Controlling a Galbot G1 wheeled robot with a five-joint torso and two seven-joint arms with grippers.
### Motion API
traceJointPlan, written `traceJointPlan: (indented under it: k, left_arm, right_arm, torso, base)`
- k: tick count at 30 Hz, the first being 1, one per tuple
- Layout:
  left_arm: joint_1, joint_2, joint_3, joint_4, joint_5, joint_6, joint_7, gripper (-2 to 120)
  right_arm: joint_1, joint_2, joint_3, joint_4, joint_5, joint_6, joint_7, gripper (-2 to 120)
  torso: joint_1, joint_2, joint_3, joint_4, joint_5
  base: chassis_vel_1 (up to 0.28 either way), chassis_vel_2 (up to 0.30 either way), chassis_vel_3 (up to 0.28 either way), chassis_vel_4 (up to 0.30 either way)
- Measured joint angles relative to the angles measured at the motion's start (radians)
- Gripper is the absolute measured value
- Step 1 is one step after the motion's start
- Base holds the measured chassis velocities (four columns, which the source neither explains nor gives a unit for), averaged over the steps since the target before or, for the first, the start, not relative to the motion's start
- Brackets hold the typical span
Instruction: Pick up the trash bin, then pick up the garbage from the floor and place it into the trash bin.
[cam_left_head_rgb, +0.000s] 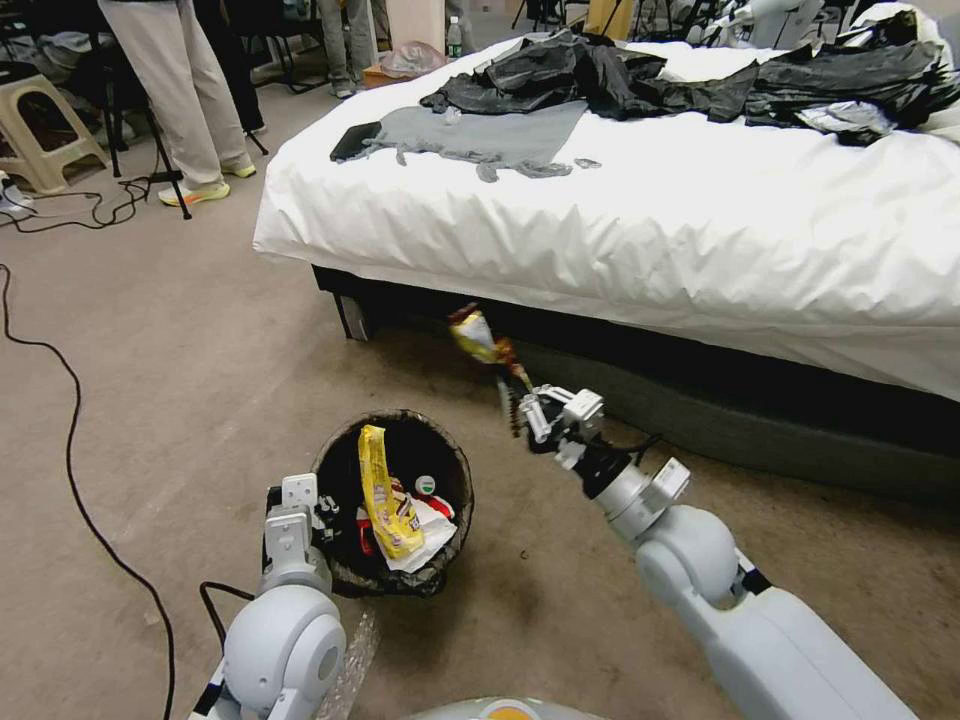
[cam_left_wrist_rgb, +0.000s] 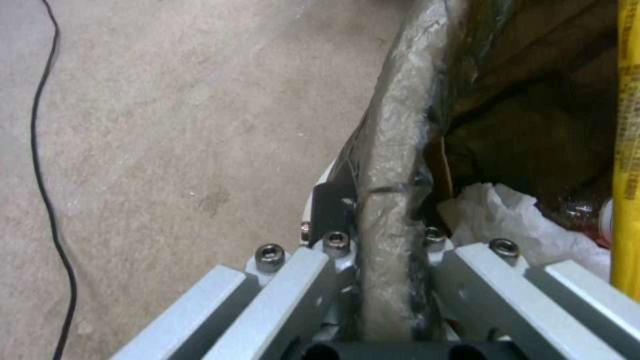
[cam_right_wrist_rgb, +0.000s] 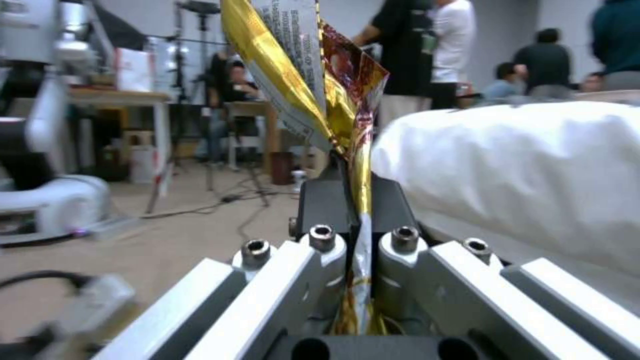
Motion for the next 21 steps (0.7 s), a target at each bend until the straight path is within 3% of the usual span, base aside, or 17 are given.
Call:
traceJointPlan:
  k: [5, 10, 21]
  left_arm:
    - [0.001, -0.004, 0.003, -0.003, 0.003, 0.001, 0.000, 0]
    - [0.006, -0.019, 0.009, -0.008, 0.014, 0.001, 0.000, 0]
    - [0.008, -0.027, 0.013, -0.017, 0.020, 0.002, 0.000, 0]
  right_arm:
    - [0.005, -0.008, -0.091, 0.012, -0.030, -0.010, 0.006, 0]
    - [0.042, -0.005, -0.187, -0.072, -0.067, -0.009, 0.018, 0]
    - [0.058, 0.049, -0.226, -0.200, -0.092, 0.009, 0.019, 0]
  torso:
    - [0.000, 0.000, 0.000, 0.0000, 0.0001]
    - [0.000, 0.000, 0.000, 0.0002, 0.0001]
    - [0.000, 0.000, 0.000, 0.0000, 0.0001]
  base:
    - [0.000, 0.000, 0.000, 0.000]
    - [0.000, 0.000, 0.000, 0.000]
    - [0.000, 0.000, 0.000, 0.000]
